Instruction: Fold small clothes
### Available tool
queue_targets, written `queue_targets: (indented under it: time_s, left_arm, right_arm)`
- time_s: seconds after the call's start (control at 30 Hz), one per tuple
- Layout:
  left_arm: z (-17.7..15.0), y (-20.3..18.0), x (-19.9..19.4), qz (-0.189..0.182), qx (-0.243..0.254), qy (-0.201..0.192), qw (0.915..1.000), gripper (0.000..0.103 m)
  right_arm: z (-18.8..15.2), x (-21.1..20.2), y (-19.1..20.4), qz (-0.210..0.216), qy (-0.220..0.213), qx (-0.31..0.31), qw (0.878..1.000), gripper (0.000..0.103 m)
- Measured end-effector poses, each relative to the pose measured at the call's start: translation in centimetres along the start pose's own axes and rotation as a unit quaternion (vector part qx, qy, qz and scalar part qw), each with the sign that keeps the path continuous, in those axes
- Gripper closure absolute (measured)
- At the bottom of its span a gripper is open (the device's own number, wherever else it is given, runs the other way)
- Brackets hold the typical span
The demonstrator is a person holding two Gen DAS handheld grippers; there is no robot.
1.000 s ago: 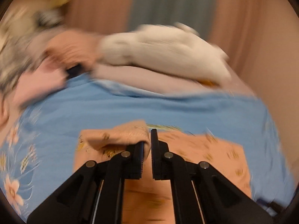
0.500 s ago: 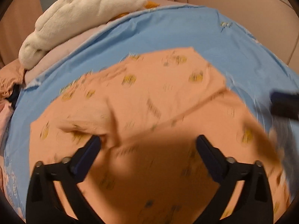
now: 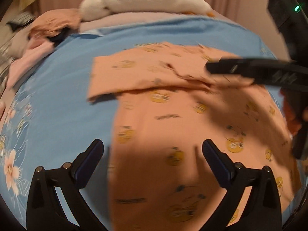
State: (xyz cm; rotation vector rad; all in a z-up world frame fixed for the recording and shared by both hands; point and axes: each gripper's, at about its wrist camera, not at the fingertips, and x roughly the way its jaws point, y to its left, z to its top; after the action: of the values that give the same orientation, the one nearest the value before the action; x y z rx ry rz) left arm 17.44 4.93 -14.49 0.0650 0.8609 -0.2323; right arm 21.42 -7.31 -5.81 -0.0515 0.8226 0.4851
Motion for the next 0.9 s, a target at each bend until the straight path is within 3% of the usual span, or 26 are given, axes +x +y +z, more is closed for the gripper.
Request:
queue_targets:
  time_s: [0.1,0.13,0.17,0.2,0.27,0.4,0.5,0.67,0.8,0.87,0.9]
  left_arm:
    - [0.4,1.4,0.0,0.003,-0.025,-0.005,0.9997,0.001]
    - [0.2,1.9,-0.1,0.001,-0.032,-0.004,0.9995,0.001]
    - [0.0,2.2,-0.2,0.0,-0.038,-0.004,0.9993,0.001]
    - [-0.2,2.5,-0.4,-0.002,-0.043,-0.004,0.9991,0.001]
    - [-0.2,2.8,-0.1,-0.006,-0.052,-0.004,0.9986,0.001]
    - [-0.5,3.6,-0.1,-0.01,-0.065,-0.002,0.9979,0.001]
    - [-0.6,3.8,-0.2,-0.011,-0.071,-0.003,0.9974,0.001]
    - [-0.7,4.5,0.0,-0.006,-0.084,0.002,0.9965,0.001]
    - [-1.0,4.8,0.3,0.002,-0.09,0.011,0.9959,0.001]
    - [-1.1,5.0,0.4,0.005,-0.092,0.014,0.9957,0.001]
    - [-1.1,5.0,0.4,0.006,-0.093,0.015,0.9955,0.001]
  right_arm:
    - [0.3,3.0,1.3,-0.021,0.033,-0.025,0.999,0.048]
    - [0.3,4.1,1.5,-0.034,0.046,-0.036,0.998,0.057]
    - [0.1,4.5,1.4,-0.058,0.052,-0.044,0.996,0.079]
    - [0.1,4.8,1.0,-0.057,0.058,-0.039,0.996,0.088]
    - [-0.1,4.1,-0.2,-0.031,0.046,-0.005,0.998,0.096]
    - [-1.2,0.2,-3.7,0.008,-0.011,0.092,0.996,0.097]
    - [-3.8,-3.8,-8.2,0.063,-0.084,0.204,0.973,0.097]
    - [-8.0,-4.5,-11.9,0.037,-0.062,0.271,0.96,0.097]
    - [-8.9,-3.8,-13.2,0.07,-0.058,0.302,0.949,0.096]
    - [-8.4,-3.4,-13.2,0.07,-0.055,0.302,0.949,0.082]
    - [-8.0,-3.1,-13.2,0.063,-0.049,0.301,0.95,0.081]
